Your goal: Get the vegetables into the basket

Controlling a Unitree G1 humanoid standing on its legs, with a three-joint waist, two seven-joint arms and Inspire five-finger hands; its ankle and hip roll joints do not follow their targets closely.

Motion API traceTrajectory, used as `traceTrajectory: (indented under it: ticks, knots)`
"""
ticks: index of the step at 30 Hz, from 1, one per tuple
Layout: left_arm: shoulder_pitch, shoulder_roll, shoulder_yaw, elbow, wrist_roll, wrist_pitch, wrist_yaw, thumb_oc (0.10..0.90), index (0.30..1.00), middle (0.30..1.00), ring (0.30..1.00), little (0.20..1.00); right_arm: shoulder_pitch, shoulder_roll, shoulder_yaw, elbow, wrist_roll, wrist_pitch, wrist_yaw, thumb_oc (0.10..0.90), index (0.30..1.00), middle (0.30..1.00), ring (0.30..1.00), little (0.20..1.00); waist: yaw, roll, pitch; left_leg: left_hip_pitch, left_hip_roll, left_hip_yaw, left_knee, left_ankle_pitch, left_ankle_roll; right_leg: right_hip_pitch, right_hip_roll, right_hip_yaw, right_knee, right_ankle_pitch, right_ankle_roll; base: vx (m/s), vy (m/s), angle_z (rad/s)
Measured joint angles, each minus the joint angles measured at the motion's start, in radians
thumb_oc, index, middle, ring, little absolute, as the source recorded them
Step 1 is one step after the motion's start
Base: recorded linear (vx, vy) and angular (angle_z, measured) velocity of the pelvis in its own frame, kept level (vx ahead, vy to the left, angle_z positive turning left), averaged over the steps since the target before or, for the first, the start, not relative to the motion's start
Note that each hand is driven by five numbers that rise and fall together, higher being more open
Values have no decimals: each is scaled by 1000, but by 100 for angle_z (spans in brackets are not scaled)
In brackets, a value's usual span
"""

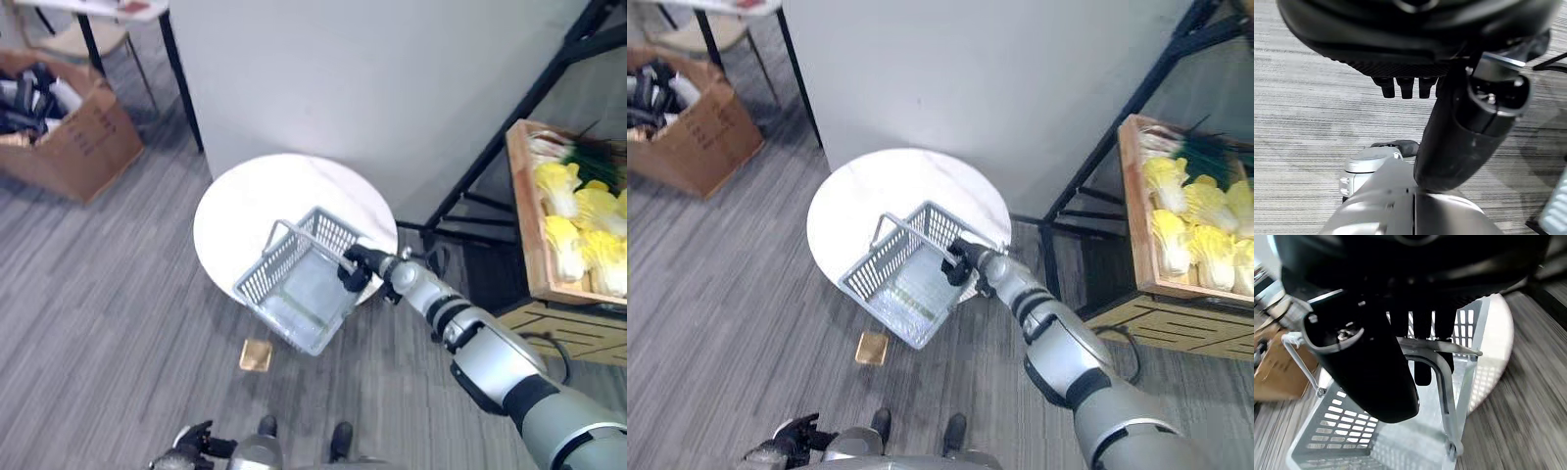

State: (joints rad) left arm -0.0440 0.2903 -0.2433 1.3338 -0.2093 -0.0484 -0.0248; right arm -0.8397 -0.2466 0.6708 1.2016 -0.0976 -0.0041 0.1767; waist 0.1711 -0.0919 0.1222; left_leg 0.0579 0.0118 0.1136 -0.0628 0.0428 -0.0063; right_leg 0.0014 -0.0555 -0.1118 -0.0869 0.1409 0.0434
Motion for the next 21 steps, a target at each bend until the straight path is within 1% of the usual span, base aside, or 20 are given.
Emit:
traceTrajectory:
  ticks: [1,3,4,5,6,8,9,10,11,12,14,16,17,18,20,21]
  knots:
    - [13,0,0,0,15,3,-4,900,1000,1000,1000,1000,28,-13,-2,-7,26,7,14,400,300,300,300,300,-22,7,-26,5,-1,8,-4,2,3,-1,1,5,0,1,0,-103,-23,-13]
    - [29,-4,-1,0,16,4,-5,900,1000,1000,1000,1000,102,-49,-40,-84,77,21,18,400,300,300,300,300,-23,17,-47,14,1,21,-10,4,4,1,2,19,0,2,2,-77,-22,-20]
    - [34,-6,0,0,16,5,-6,900,1000,1000,1000,1000,113,-54,-39,-96,87,23,21,400,300,300,300,300,-37,19,-51,18,1,27,-13,4,4,0,3,26,0,3,2,-70,-27,-25]
    - [44,-6,1,0,22,9,-7,900,1000,1000,1000,1000,149,-79,-38,-170,106,39,26,400,300,300,300,300,-53,26,-56,27,1,37,-25,6,6,-1,4,33,0,3,3,-41,-19,-26]
    - [51,-6,2,1,35,13,-9,900,1000,1000,1000,1000,182,-109,-37,-253,116,47,44,400,300,300,300,300,-79,28,-57,30,1,49,-26,7,6,-4,5,45,0,2,9,-50,-20,-32]
    - [64,-6,3,1,49,18,-10,900,1000,1000,1000,1000,242,-156,-37,-377,118,48,62,400,300,300,300,300,-111,32,-64,40,1,71,-26,7,6,-4,8,66,0,6,10,-32,-9,-34]
    - [76,-6,10,2,66,19,-16,900,1000,1000,1000,1000,292,-189,-38,-456,144,48,65,400,300,300,300,300,-131,35,-73,46,3,85,-26,6,7,-3,10,80,0,7,11,-26,-7,-27]
    - [78,-6,18,1,74,20,-19,900,1000,1000,1000,1000,309,-202,-39,-487,148,49,68,400,300,300,300,300,-138,35,-73,49,3,90,-26,5,7,-3,11,85,0,8,12,-30,-3,-25]
    - [80,-6,26,2,91,22,-20,900,1000,1000,1000,1000,363,-241,-58,-562,164,48,74,400,300,300,300,300,-151,35,-74,51,3,96,-26,4,7,-3,12,91,0,9,12,-12,1,-15]
    - [87,-5,29,5,93,22,-20,900,1000,1000,1000,1000,381,-253,-61,-575,180,48,78,400,300,300,300,300,-164,37,-75,52,4,97,-30,3,8,-3,11,93,0,9,13,-19,2,-18]
    - [87,-5,31,9,96,26,-21,900,1000,1000,1000,1000,445,-268,-114,-584,197,48,79,400,300,300,300,300,-178,37,-79,57,7,119,-31,-3,7,-5,11,106,-5,8,12,-12,4,-19]
    - [90,-12,40,8,113,28,-21,900,1000,1000,1000,1000,557,-316,-185,-642,253,52,82,400,300,300,300,300,-183,44,-85,57,8,128,-31,-7,4,-9,13,113,-5,5,8,-6,7,-15]
    - [98,-17,40,8,114,29,-22,900,1000,1000,1000,1000,635,-351,-232,-681,272,54,85,400,300,300,300,300,-194,52,-90,56,8,132,-31,-9,4,-14,14,121,-5,6,10,-3,3,-16]
    - [101,-21,40,7,114,30,-22,900,1000,1000,1000,1000,674,-379,-255,-704,273,54,85,400,300,300,300,300,-196,56,-92,55,8,135,-32,-11,5,-15,15,127,-5,7,11,-2,1,-22]
    - [106,-19,40,9,120,31,-22,900,1000,1000,1000,1000,694,-408,-264,-700,273,69,83,400,300,300,300,300,-220,58,-93,57,10,144,-32,-13,5,-19,20,139,-5,11,15,6,3,-17]
    - [97,-19,39,8,136,31,-23,900,1000,1000,1000,1000,754,-414,-332,-708,275,66,84,400,300,300,300,300,-223,58,-93,57,11,144,-32,-13,4,-19,21,139,-5,12,15,19,3,-5]
